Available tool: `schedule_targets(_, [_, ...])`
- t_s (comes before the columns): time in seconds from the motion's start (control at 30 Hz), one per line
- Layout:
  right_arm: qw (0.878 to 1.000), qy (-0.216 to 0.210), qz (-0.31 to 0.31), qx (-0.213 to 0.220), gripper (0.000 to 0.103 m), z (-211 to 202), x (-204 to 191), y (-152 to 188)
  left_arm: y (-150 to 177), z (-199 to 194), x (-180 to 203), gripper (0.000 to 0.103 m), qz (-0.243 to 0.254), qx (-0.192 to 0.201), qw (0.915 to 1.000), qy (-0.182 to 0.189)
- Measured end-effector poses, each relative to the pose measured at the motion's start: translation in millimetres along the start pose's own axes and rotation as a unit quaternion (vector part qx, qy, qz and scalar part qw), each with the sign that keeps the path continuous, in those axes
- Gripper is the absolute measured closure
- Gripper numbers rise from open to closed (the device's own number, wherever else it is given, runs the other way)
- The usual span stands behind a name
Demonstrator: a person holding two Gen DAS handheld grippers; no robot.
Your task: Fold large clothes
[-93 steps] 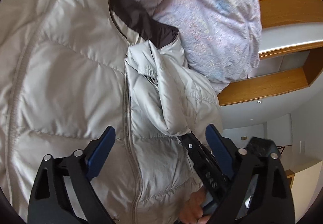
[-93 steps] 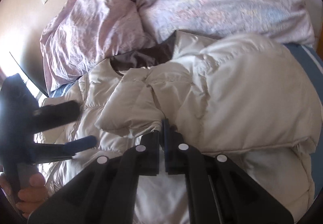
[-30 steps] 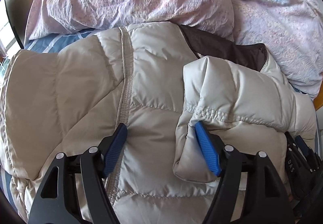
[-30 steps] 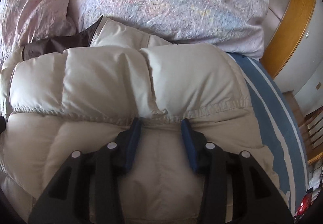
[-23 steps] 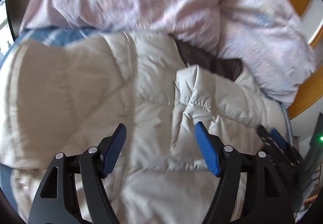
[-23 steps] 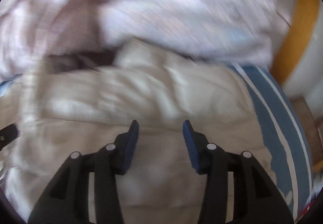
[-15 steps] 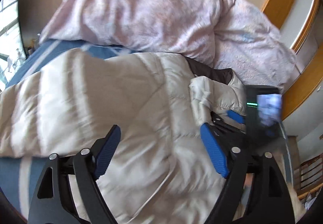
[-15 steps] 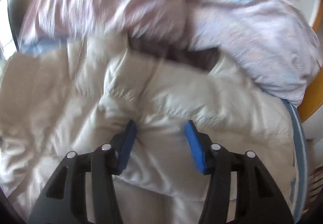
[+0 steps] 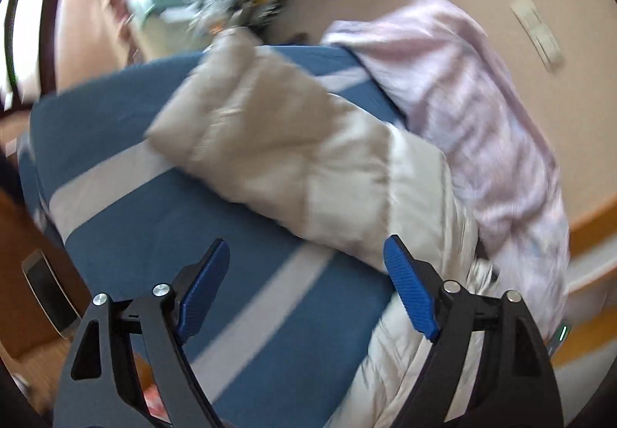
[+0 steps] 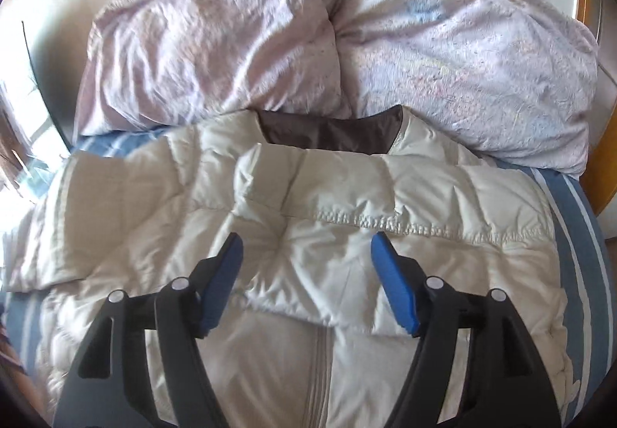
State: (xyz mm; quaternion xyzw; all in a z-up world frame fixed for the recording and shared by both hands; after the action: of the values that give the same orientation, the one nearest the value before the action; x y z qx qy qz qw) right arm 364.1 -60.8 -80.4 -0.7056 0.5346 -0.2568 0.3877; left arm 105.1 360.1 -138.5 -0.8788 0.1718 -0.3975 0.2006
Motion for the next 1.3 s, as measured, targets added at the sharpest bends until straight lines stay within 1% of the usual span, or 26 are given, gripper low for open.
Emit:
schedule_targets(0.1, [1.0,-0.015,0.012,-0.001,0.033,-9,-1,2,-10,7,-21,0.026,-0.065,0.011,0.9978,-0.01])
schedule_targets(0.27, [1.0,-0.021,0.018,0.001,0.033,-20,-3,5,-26,15,-42,0.034,-0.129,0.035,0.9908,-0.022])
schedule_targets(0.3, [1.0,-0.019,0.018,0.003,0.033,-22,-2,4,-27,17,-43,0.038,-0.139,0.036,0.9895,-0.02])
schedule_targets(0.43, [1.0,-0.012,0.022,0.003,0.033,-24,4,5,-36,21,-51,0.045,-0.183,0.055,0.9815,-0.012])
schedule_targets(0.47, [1.0,-0.012,0.023,0.002,0.033,-24,6,6,-37,22,-53,0.048,-0.194,0.059,0.9792,-0.01])
schedule_targets(0.53, [1.0,-0.011,0.023,0.0,0.033,-24,8,8,-39,23,-60,0.058,-0.224,0.069,0.972,-0.009])
schedule_targets(0.57, [1.0,-0.011,0.023,0.0,0.033,-25,9,8,-40,24,-64,0.069,-0.234,0.07,0.9697,-0.013])
schedule_targets(0.6, [1.0,-0.013,0.024,0.001,0.033,-26,10,8,-41,25,-67,0.081,-0.238,0.07,0.9686,-0.015])
schedule_targets(0.67, [1.0,-0.014,0.023,0.003,0.033,-28,12,8,-45,25,-66,0.089,-0.235,0.073,0.9692,-0.014])
schedule_targets(0.7, [1.0,-0.015,0.022,0.007,0.033,-31,14,7,-49,22,-62,0.091,-0.225,0.078,0.9711,-0.012])
schedule_targets(0.8, [0.999,-0.011,0.025,0.022,0.033,-39,25,0,-67,9,-36,0.092,-0.192,0.096,0.9765,0.005])
schedule_targets(0.87, [0.999,-0.006,0.035,0.03,0.032,-44,35,-4,-79,-3,-10,0.092,-0.171,0.108,0.9789,0.027])
schedule_targets(0.97, [0.997,0.004,0.059,0.048,0.032,-54,61,-12,-95,-25,49,0.092,-0.122,0.129,0.9813,0.073])
schedule_targets(1.0, [0.996,0.009,0.065,0.052,0.032,-56,68,-14,-97,-30,65,0.092,-0.111,0.131,0.9812,0.087])
schedule_targets(1.03, [0.996,0.014,0.074,0.057,0.032,-59,78,-16,-98,-38,91,0.092,-0.093,0.133,0.9807,0.109])
schedule_targets(1.07, [0.994,0.02,0.085,0.062,0.032,-63,89,-18,-97,-42,106,0.092,-0.082,0.133,0.9802,0.122])
schedule_targets(1.1, [0.992,0.029,0.099,0.068,0.032,-68,103,-20,-93,-49,137,0.092,-0.06,0.129,0.9787,0.148])
schedule_targets(1.17, [0.989,0.039,0.118,0.076,0.032,-75,125,-22,-80,-56,179,0.092,-0.028,0.118,0.9751,0.185])
schedule_targets(1.23, [0.986,0.051,0.133,0.081,0.032,-81,144,-22,-54,-62,233,0.092,0.015,0.095,0.9678,0.233])
schedule_targets(1.27, [0.985,0.057,0.14,0.083,0.032,-83,154,-21,-46,-63,248,0.092,0.026,0.087,0.9653,0.245])
schedule_targets(1.3, [0.984,0.061,0.144,0.084,0.032,-84,160,-21,-27,-63,275,0.092,0.048,0.069,0.9602,0.266])
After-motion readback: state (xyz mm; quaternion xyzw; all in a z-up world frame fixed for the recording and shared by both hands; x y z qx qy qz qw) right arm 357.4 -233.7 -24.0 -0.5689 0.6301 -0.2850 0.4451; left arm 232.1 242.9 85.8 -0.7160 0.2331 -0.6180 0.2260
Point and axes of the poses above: each gripper's, at about its wrist camera, not at the fingertips, and z roughly the way its jaws point, x to its right, y to its underside, the point moved 10 cm from there along z, roughly the way its jaws point, and after that the axes turned 12 degrees about x, right-handed, at the moved point
